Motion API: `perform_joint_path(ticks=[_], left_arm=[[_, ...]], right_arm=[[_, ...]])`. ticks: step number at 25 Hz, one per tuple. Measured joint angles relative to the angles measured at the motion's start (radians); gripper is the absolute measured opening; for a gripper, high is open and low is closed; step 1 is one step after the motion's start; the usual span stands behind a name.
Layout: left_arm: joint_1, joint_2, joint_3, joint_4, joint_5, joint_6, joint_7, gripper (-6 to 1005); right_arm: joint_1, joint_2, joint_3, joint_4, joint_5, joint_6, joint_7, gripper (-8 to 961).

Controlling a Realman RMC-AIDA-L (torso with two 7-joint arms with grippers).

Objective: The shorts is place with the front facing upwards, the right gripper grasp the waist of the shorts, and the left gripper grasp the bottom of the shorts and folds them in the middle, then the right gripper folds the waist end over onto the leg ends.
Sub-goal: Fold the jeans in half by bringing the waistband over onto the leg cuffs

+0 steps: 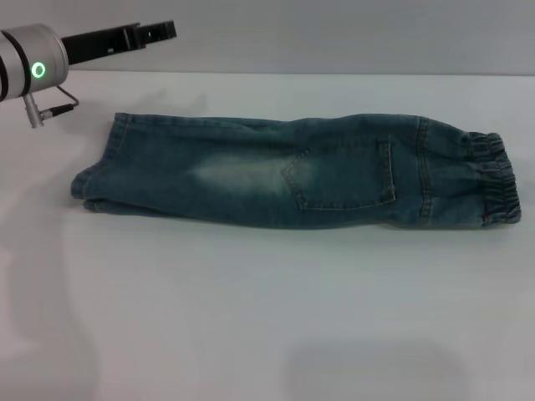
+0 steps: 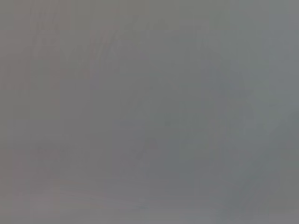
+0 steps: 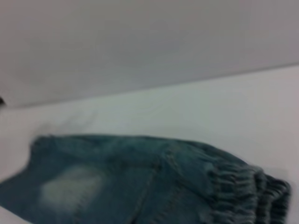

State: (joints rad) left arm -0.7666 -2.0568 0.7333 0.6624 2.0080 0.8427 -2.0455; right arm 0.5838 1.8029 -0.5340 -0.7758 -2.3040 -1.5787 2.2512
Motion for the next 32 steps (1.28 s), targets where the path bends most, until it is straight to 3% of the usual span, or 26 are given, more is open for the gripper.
perform_joint_path(ticks=[5,6,7,10,16,18,19,20,24,32], left_arm=[[0.027,-0.007,0.010,-0.008,-0.198,0.029,0.190,827],[0.045,-0.009,0.036,-0.014,-0.315,0.037,0.286,827],[0.045,-0.009,0.036,-0.014,-0.315,0.037,0.286,827],[0.073,-0.009,0.091,-0.022,-0.483,0.045,0.428,827],[0.108,-0.009,0.172,-0.071,-0.781,0.085,0.681,827],[0.109,-0.009,0.178,-0.085,-0.820,0.095,0.722,827],[0.109,-0.009,0.178,-0.088,-0.828,0.099,0.734,827],[0.109,-0.009,0.178,-0.088,-0.828,0.099,0.734,827],[0.105,-0.010,0.179,-0.091,-0.843,0.104,0.774,827],[0.096,-0.010,0.179,-0.092,-0.854,0.103,0.800,827]], right_arm=[[0.063,-0.006,-0.002,0.005,-0.161,0.006,0.019,485],[0.074,-0.006,-0.002,0.010,-0.184,0.008,0.023,485],[0.086,-0.006,-0.002,0.016,-0.207,0.009,0.029,485],[0.111,-0.006,-0.002,0.028,-0.269,0.027,0.058,485],[0.122,0.020,-0.004,0.046,-0.322,0.090,0.076,486],[0.119,0.035,-0.004,0.048,-0.316,0.113,0.076,486],[0.115,0.054,0.000,0.047,-0.310,0.134,0.076,486],[0.115,0.054,0.000,0.047,-0.310,0.134,0.076,485],[0.113,0.088,-0.002,0.051,-0.299,0.188,0.071,483],[0.130,0.109,-0.003,0.075,-0.298,0.226,0.059,479]])
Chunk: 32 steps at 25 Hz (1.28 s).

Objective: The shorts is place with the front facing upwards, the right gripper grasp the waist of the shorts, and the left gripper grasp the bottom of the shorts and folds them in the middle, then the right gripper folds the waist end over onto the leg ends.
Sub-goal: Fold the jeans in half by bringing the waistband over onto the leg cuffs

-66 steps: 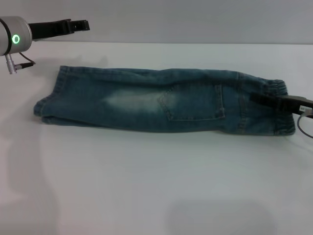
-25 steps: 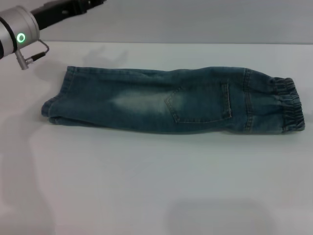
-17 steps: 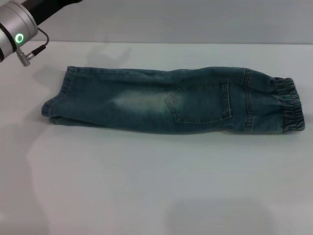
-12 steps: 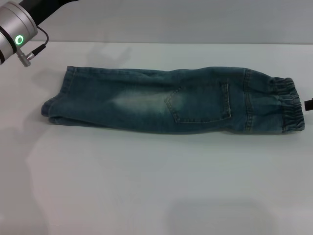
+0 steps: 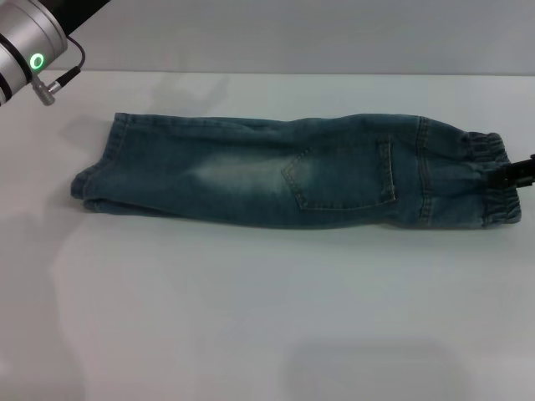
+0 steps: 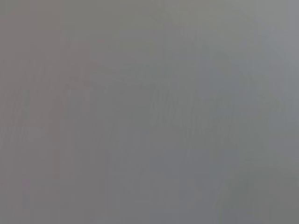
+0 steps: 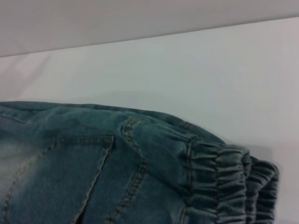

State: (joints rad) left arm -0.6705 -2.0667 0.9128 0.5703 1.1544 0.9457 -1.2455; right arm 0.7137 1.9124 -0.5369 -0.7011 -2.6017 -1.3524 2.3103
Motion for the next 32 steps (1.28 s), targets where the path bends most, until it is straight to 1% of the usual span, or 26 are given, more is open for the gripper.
perform_joint_path(ticks=[5,13,15,17,22,29,32], left_arm=[[-0.003,0.001,0.000,0.000,0.000,-0.002,0.007,827],[-0.026,0.001,-0.006,-0.027,-0.009,-0.011,0.043,826],[-0.028,0.001,-0.006,-0.028,-0.019,-0.017,0.063,826],[-0.031,0.001,-0.004,-0.033,-0.025,-0.022,0.068,826],[-0.044,0.001,-0.003,-0.060,-0.029,-0.026,0.085,826],[-0.046,0.000,-0.001,-0.078,-0.029,-0.029,0.125,826],[-0.045,-0.001,-0.002,-0.097,-0.029,-0.037,0.154,826]], right_arm=[[0.017,0.004,0.000,0.030,0.000,0.025,-0.004,476],[0.042,0.010,0.000,0.051,0.000,0.043,-0.017,471],[0.045,0.014,0.000,0.052,0.000,0.050,-0.021,470],[0.048,0.022,0.000,0.050,0.001,0.063,-0.038,469],[0.054,0.025,0.000,0.051,0.001,0.067,-0.064,329],[0.058,0.027,0.001,0.044,0.004,0.060,-0.071,126],[0.058,0.023,0.001,0.043,0.019,0.049,-0.071,74]])
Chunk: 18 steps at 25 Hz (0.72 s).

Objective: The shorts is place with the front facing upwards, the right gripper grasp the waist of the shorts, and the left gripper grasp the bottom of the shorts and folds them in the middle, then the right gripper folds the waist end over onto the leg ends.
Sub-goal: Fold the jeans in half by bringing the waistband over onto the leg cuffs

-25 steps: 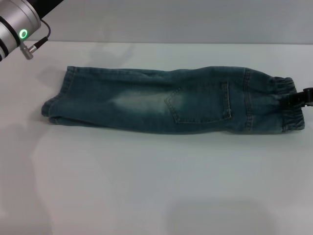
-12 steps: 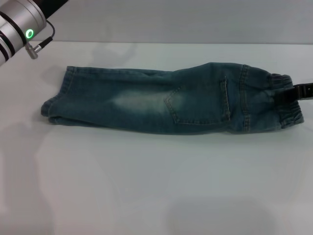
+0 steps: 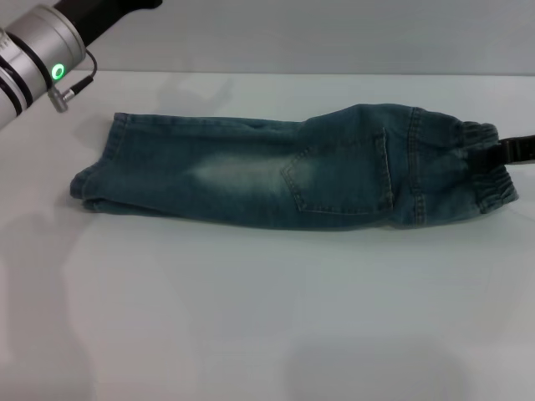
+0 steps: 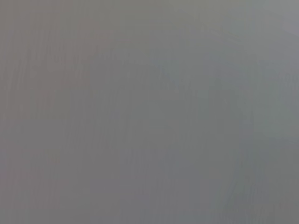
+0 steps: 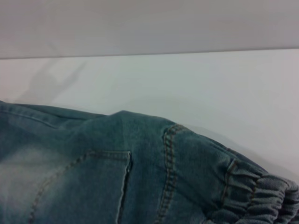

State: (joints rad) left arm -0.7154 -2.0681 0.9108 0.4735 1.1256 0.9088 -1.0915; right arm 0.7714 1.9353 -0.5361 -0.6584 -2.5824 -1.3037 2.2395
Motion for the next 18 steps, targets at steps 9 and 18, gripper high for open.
perform_joint_path(ticks=[9,18], left_arm=[[-0.005,-0.001,0.004,-0.072,-0.028,-0.005,0.064,826],[-0.007,-0.003,0.041,-0.105,-0.029,-0.013,0.092,826]], right_arm=[[-0.005,-0.007,0.012,-0.071,0.036,-0.085,0.006,59],[0.025,-0.023,0.012,-0.122,0.062,-0.163,0.023,57]])
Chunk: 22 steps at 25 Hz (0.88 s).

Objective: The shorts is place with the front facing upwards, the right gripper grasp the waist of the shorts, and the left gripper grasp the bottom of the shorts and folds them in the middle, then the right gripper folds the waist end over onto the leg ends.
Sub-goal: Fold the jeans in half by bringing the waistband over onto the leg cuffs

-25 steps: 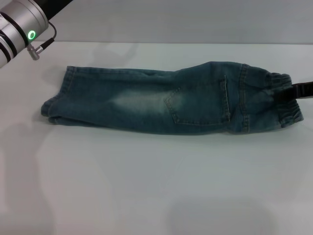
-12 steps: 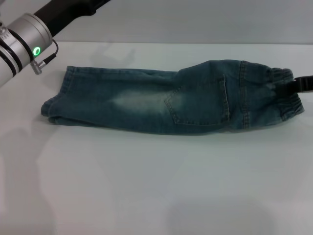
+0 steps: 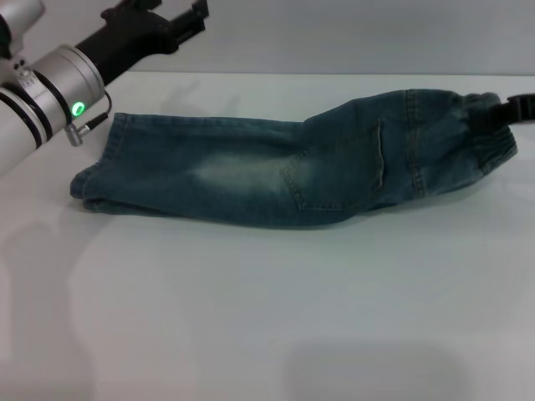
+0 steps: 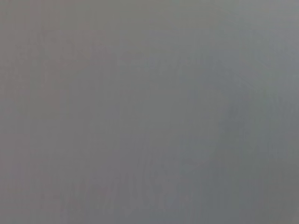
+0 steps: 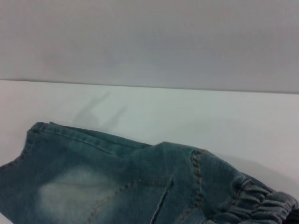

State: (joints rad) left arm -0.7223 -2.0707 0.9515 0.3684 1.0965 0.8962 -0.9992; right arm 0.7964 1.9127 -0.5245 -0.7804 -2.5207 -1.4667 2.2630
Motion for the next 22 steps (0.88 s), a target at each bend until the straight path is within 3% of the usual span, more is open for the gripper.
perform_joint_path(ticks=[14,22], left_arm=[[0.010,-0.008,0.131,-0.027,-0.020,-0.038,0.033,825],[0.008,-0.008,0.267,-0.106,-0.171,-0.039,0.106,825]], right_arm=[[0.076,-0.037,0.000,-0.095,0.011,-0.148,0.072,57],[0.128,-0.043,-0.006,-0.097,0.011,-0.182,0.088,55]])
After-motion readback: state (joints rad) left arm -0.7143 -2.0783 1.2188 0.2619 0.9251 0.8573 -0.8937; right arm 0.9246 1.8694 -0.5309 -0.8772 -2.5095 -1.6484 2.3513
